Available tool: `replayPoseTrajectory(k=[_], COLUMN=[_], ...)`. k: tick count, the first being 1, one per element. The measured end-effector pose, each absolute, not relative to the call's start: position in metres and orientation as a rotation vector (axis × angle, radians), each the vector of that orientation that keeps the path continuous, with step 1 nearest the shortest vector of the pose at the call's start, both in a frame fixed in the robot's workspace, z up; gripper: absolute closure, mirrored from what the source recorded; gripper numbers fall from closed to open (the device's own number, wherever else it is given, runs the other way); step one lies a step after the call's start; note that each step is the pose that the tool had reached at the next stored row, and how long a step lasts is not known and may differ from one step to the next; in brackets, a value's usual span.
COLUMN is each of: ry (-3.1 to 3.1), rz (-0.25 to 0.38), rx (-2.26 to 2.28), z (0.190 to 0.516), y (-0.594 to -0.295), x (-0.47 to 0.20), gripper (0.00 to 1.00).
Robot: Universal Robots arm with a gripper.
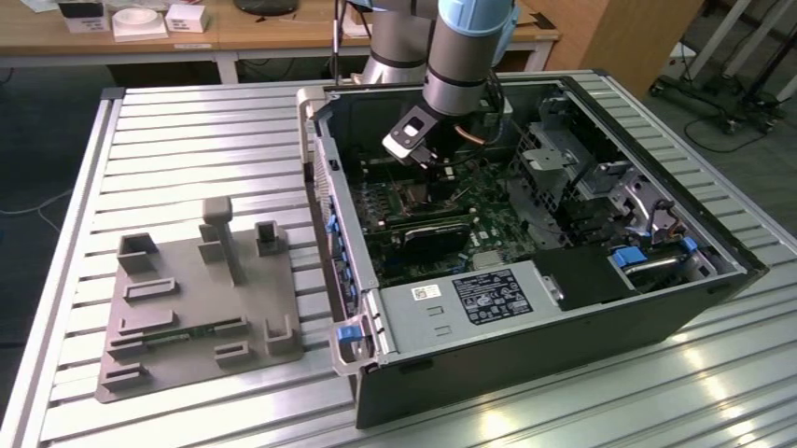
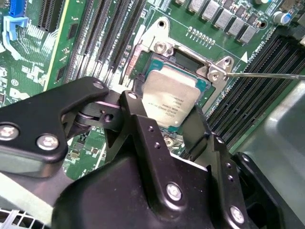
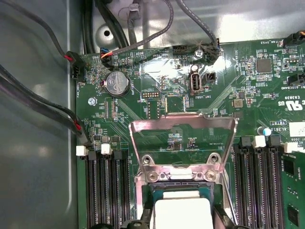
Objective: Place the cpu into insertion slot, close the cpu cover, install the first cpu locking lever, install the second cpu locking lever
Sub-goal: 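Place the cpu into insertion slot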
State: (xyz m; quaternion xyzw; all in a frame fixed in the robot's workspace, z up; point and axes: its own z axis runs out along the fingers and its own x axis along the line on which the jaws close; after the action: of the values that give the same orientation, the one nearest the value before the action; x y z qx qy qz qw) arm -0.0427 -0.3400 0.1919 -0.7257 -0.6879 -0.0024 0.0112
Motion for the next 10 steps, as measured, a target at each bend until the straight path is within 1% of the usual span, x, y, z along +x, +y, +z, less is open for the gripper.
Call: replayPoseTrajectory(k=[1, 10], ry=[-2.146, -2.141], rz=[-0.008, -0.005], rx=[-2.264, -2.265], z=[0.1919, 0.1934], y=[-0.3400, -0.3402], x=[-0.0427, -0.0391], gripper=[0.44, 0.45])
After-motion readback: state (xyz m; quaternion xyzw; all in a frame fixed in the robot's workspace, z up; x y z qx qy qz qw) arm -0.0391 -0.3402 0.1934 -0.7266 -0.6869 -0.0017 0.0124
